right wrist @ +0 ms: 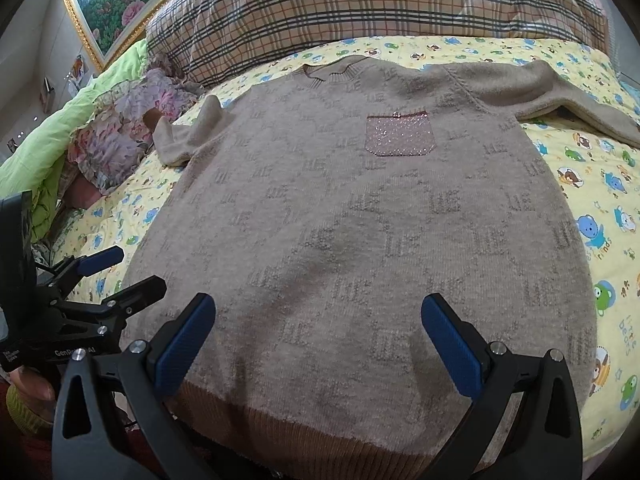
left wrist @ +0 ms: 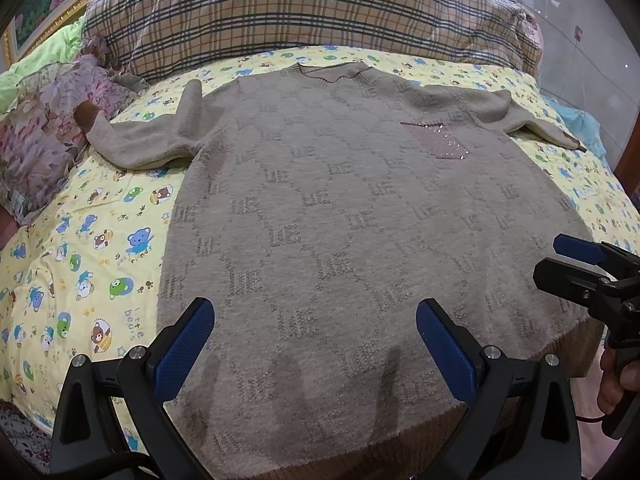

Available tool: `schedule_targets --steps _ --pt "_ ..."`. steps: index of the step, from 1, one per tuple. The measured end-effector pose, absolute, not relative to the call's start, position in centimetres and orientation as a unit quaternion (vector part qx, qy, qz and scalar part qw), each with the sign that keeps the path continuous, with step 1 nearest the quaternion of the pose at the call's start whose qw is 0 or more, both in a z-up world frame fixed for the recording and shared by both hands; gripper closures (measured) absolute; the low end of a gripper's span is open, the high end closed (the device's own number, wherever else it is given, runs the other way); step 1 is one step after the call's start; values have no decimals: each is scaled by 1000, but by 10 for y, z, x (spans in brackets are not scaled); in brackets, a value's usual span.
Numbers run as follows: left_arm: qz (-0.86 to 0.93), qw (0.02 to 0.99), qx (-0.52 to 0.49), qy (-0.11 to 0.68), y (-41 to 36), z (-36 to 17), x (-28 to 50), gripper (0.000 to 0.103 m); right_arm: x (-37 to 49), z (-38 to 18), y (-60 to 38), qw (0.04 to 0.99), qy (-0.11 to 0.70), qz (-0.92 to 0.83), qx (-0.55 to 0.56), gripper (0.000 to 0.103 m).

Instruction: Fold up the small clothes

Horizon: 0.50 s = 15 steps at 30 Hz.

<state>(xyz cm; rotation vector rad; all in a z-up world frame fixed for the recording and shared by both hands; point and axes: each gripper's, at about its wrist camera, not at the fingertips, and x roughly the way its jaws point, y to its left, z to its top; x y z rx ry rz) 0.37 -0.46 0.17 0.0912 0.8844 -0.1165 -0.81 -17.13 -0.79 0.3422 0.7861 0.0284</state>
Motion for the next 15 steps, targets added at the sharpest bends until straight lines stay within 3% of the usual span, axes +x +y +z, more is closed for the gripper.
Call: schedule_targets --steps 15 --pt "-52 896 43 440 1 8 48 2 -7 -1 -258 903 363 -42 227 0"
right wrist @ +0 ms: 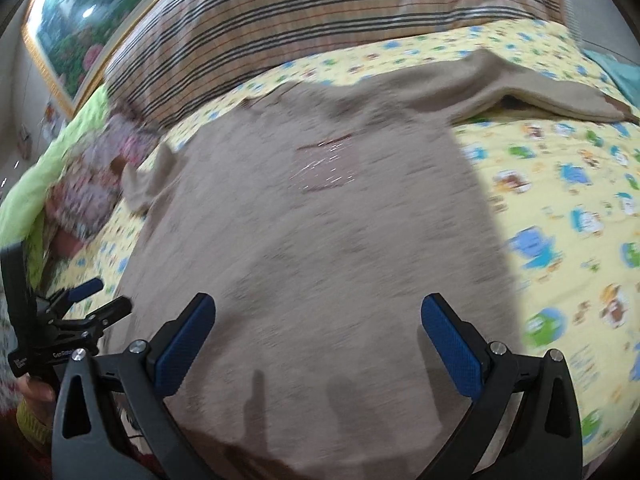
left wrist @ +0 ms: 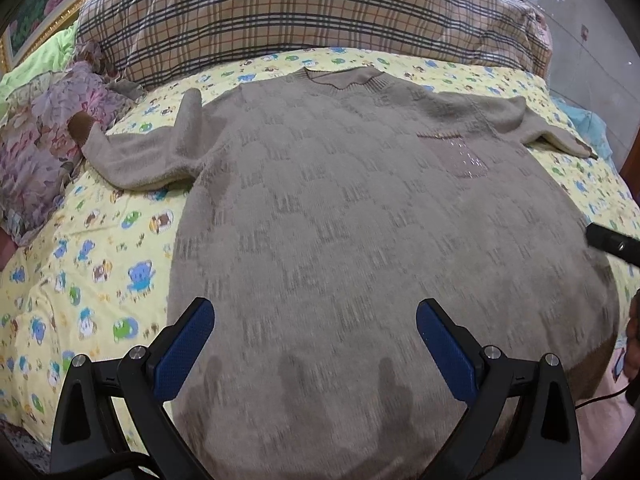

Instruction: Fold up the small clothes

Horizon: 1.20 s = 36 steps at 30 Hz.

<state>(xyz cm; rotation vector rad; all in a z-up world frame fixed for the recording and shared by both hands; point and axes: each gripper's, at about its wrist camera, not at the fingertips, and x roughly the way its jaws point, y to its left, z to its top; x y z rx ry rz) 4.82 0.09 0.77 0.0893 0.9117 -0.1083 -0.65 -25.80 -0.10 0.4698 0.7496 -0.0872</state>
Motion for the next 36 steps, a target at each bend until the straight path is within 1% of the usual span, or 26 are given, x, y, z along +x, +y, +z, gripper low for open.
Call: schedule_targets --steps 9,14,16,18,22,23,24,28,29,31,32,33,34,35,36 --pt "-61 896 45 437 -5 18 101 2 -19 9 -375 892 303 -140 304 0" --pt "-75 896 27 437 -8 22 136 2 -19 16 -447 877 274 -206 336 1" --pt "-76 900 23 430 -10 24 150 2 -18 17 -474 873 259 -219 351 3" --pt "-71 900 19 429 -12 24 167 2 -12 15 -504 862 257 -243 363 9" --pt "-65 899 12 434 -12 18 196 2 -2 9 -556 844 252 -286 376 16" --pt "-61 898 14 435 -11 16 203 2 1 4 -574 834 249 -297 393 21" --pt "-60 898 12 436 -11 14 209 2 2 -1 -588 828 246 -305 402 23" --pt "-52 894 7 445 -7 4 239 2 9 -17 -628 804 232 -325 441 24" --pt "-51 893 3 448 -6 1 245 2 10 -21 -637 800 229 -330 446 26" --pt "-43 889 2 457 -4 -7 258 2 12 -23 -649 799 217 -343 444 35" --pt "-41 887 1 460 -3 -11 262 2 14 -23 -655 799 212 -346 444 49" --pt "-40 886 0 462 -3 -14 266 2 16 -25 -662 795 215 -347 448 71" --pt "-41 884 -2 465 -2 -18 268 2 18 -26 -665 794 217 -341 454 84" --pt "-41 884 -3 466 -2 -20 269 2 19 -25 -665 796 215 -333 456 93" --pt "-41 883 -4 468 -1 -22 270 2 21 -20 -660 805 209 -325 450 93"
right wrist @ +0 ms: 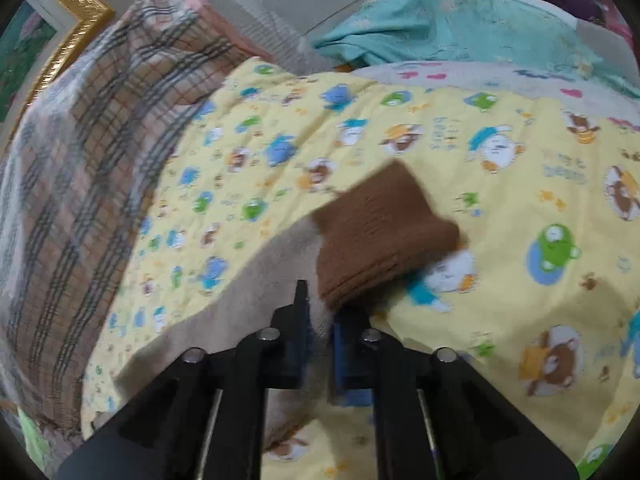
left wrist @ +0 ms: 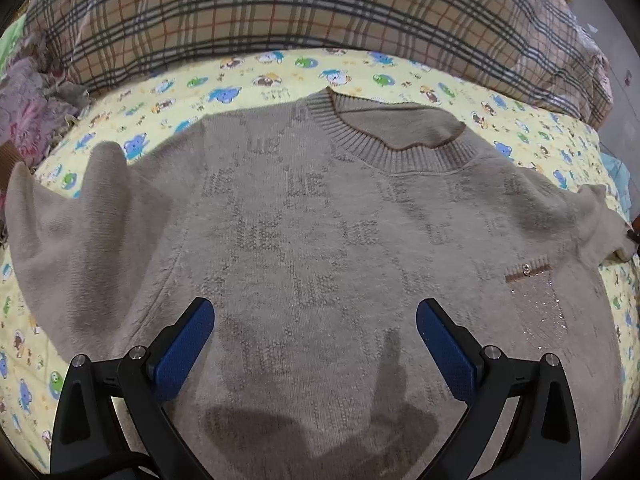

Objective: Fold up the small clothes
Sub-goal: 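Grasp the brown cuff of each sweater sleeve with both grippers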

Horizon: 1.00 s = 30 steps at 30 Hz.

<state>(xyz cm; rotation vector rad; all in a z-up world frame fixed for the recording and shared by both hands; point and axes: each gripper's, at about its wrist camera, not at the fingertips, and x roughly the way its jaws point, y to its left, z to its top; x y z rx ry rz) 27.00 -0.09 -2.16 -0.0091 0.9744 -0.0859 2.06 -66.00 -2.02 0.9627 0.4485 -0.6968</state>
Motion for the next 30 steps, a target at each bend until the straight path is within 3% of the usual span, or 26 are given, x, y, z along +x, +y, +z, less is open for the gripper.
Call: schedule_targets --steps 6,12,25,28,30 --pt "-46 880 -20 472 10 -23 257 2 44 34 -583 874 173 -222 396 94" --pt "-60 881 -35 467 25 -12 226 2 111 67 -463 908 199 -43 365 94" --pt "-79 886 -68 452 74 -4 174 2 254 6 -222 836 343 219 369 93" --pt "-74 881 -83 460 83 -10 174 2 268 -15 -192 808 396 234 367 87" --pt "-81 877 -97 463 86 -11 177 2 270 -22 -186 801 409 238 367 67"
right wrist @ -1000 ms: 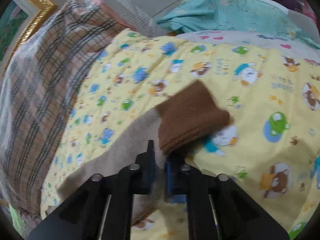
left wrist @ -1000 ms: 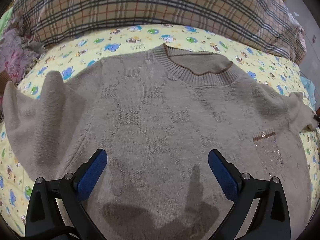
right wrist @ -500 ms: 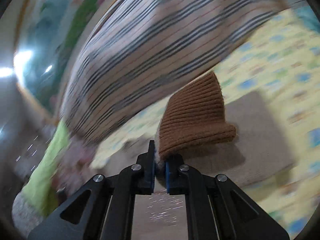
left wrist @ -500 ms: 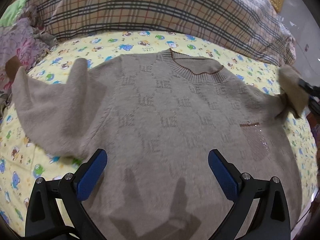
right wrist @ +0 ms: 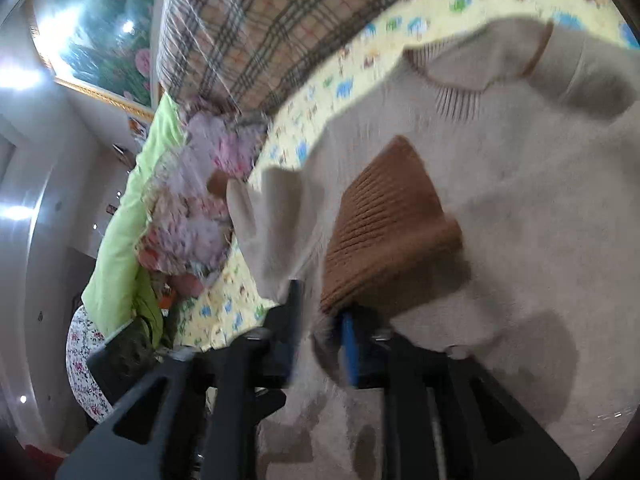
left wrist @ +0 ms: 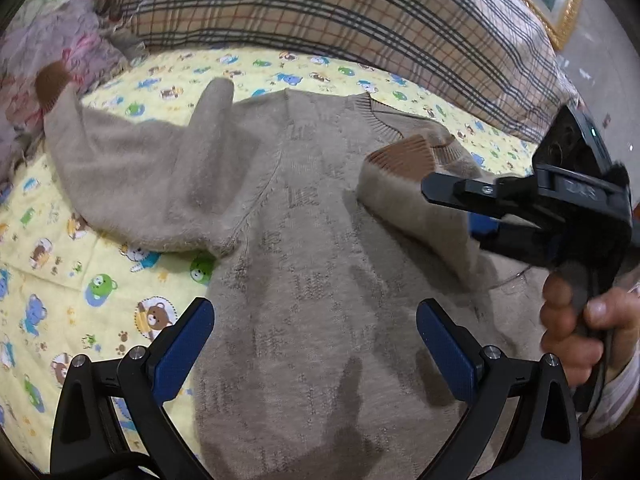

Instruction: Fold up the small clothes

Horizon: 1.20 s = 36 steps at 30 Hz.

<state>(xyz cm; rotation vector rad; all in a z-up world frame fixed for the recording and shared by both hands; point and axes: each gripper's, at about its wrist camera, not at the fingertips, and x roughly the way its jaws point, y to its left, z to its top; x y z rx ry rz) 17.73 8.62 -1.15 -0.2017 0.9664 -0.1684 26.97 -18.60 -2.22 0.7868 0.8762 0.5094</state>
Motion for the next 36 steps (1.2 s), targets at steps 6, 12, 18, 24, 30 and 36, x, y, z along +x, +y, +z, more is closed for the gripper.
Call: schedule_targets --steps 6,12,18,24,30,36 --pt "-110 869 -112 469 71 -17 195 2 246 -6 -207 825 367 229 365 42" --pt "-115 861 -89 487 35 -31 219 2 207 15 -252 853 318 180 374 42" --pt "-88 866 -81 485 28 -37 243 92 163 16 -318 871 276 99 394 42" --pt "-117 897 -89 416 47 3 212 100 146 26 -386 885 262 -2 385 42" --pt "-98 876 -131 453 93 -25 196 100 174 10 -430 871 315 -32 377 41" --pt "-98 875 -121 458 82 -35 201 100 230 -20 -425 854 371 -8 365 38"
